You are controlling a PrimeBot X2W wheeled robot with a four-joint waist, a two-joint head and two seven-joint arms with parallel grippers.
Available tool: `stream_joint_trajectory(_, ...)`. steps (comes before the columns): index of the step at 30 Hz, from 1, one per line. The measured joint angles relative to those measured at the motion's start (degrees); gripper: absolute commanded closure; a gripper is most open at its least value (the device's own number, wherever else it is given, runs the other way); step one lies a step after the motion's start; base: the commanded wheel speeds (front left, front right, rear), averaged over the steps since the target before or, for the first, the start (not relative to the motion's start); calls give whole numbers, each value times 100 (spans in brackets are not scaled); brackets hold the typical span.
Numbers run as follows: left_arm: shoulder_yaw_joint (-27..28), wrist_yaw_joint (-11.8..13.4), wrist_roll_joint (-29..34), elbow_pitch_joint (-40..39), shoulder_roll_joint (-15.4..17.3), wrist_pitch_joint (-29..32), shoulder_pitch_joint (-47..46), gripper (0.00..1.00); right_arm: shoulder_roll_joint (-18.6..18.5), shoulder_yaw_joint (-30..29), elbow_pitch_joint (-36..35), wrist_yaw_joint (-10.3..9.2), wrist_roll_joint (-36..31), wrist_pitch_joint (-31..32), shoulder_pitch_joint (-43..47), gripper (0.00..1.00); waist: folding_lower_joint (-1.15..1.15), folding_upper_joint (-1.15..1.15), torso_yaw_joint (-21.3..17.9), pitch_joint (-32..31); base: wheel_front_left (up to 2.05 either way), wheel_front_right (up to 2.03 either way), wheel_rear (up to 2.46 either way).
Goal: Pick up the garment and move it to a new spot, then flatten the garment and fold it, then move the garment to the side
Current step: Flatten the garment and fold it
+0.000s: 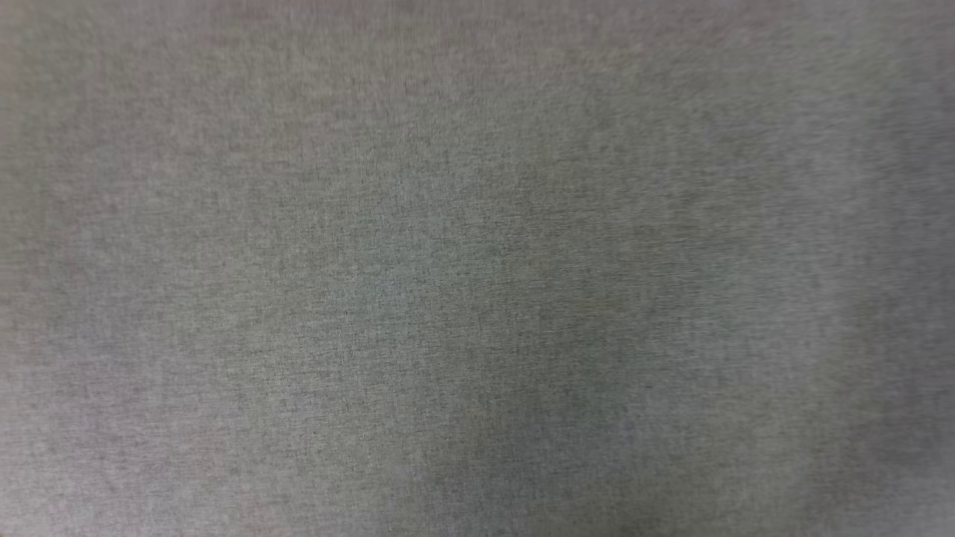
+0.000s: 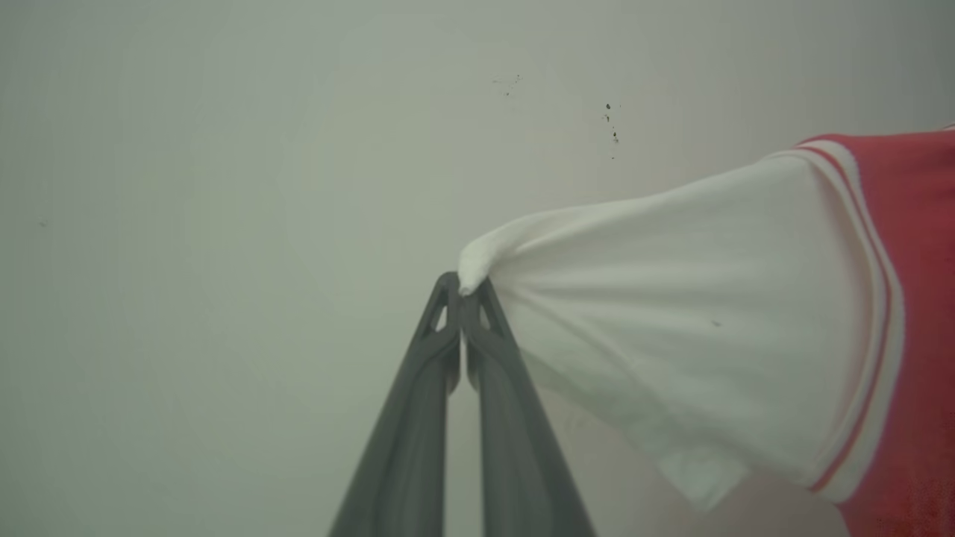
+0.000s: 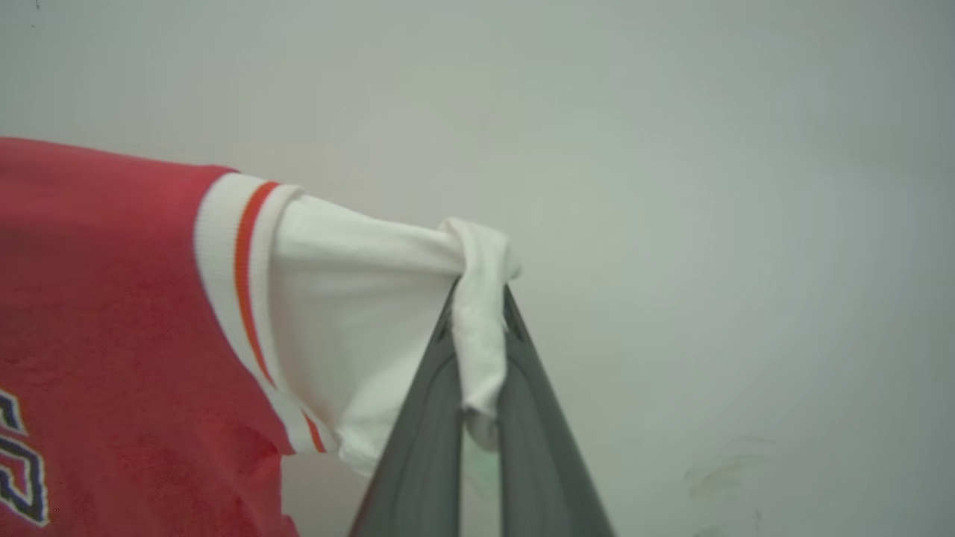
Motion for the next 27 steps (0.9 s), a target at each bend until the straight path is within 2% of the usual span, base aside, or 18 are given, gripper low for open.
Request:
stream_joint_trajectory(4, -232, -32, 146, 726, -240, -463, -464, 100, 179, -205, 547, 0, -364, -475, -376, 100, 0, 0, 77, 288, 0, 0, 0)
stream_joint_trajectory(8, -439, -71, 174, 1277, -439, -824, -458, 100, 385, -327, 1044, 0, -593, -831, -392, 100, 0, 0, 190, 391, 0, 0, 0)
stream_joint_trajectory(14, -700, -115, 62, 1860, -705, -1299, 210, 100, 511, -175, 1562, -2, -577, -1055, 308, 100, 0, 0, 295, 308, 0, 0, 0)
stream_joint_trajectory(20, -991, -129, -67, 2135, -931, -1623, 1333, 100, 448, 136, 1788, -3, -132, -1109, 1278, 100, -1, 0, 365, -28, 0, 0, 0)
stream_joint_trajectory(24, -1211, -147, -146, 2148, -1043, -1717, 2285, 100, 347, 659, 1761, -3, 489, -867, 2165, 100, -1, 0, 399, -358, 0, 0, 0)
stream_joint_trajectory(27, -1315, -145, -219, 2034, -1132, -1759, 3096, 100, 124, 850, 1601, -3, 932, -714, 2855, 100, -2, 0, 422, -640, 0, 0, 0)
